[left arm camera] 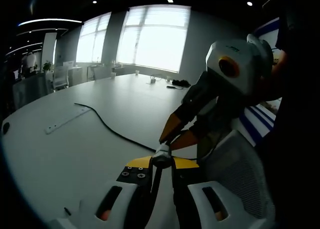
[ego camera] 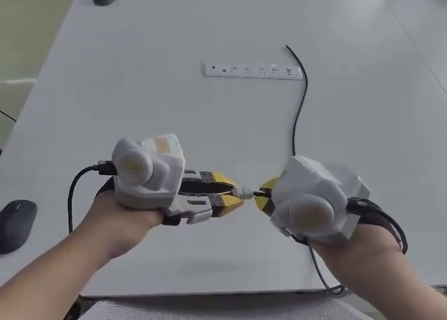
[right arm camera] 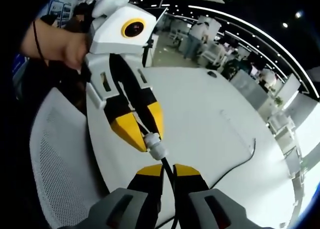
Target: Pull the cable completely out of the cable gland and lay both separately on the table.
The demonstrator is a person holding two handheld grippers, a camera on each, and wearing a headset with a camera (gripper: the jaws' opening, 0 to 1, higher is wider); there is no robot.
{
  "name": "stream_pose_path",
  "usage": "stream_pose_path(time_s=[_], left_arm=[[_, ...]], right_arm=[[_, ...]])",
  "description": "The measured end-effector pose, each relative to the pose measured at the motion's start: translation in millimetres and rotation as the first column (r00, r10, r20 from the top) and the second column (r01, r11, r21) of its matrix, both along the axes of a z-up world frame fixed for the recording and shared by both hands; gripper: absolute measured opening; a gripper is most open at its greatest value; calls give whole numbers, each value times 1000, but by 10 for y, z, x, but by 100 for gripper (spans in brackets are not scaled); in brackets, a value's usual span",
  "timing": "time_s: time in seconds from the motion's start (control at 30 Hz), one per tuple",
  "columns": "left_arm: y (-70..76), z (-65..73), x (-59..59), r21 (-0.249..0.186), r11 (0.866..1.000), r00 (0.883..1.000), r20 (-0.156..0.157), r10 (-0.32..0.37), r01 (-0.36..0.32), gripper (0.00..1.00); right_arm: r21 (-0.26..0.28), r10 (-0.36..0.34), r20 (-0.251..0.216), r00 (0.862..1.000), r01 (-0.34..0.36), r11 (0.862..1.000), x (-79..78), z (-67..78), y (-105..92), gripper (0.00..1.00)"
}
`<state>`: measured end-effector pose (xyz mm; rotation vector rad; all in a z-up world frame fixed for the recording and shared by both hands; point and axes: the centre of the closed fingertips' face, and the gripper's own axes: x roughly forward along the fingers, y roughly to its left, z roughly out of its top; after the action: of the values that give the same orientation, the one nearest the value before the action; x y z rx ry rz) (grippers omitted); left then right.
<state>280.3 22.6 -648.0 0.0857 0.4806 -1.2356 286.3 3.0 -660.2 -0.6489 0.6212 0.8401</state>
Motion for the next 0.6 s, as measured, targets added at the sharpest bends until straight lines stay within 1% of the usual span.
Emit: stream_pose_path(time_s=[0.07, 0.13, 0.37, 0.5, 0.6], left_arm=[[-6, 13, 1, 2, 1000, 1000, 11, -2, 2, 15], [-3, 18, 12, 6, 1000, 1000, 22, -1, 1, 15], [12, 29, 27, 7, 1000, 1000, 28, 7, -8, 15], [12, 41, 23, 8, 1000, 999, 33, 9, -10, 15], [14, 40, 17, 10, 1000, 999, 34, 10, -11, 15]], right_arm=[[16, -26, -16, 1000, 27, 1000, 0, -3, -13, 1], [7, -37, -15, 999, 37, 999, 4, -10, -44, 1], [52, -106, -46, 993, 108, 993, 33, -54, -123, 0], [62, -132, -56, 990, 135, 989, 26, -79, -162, 0], [66, -170, -71, 983, 175, 982, 32, -123, -224, 0]])
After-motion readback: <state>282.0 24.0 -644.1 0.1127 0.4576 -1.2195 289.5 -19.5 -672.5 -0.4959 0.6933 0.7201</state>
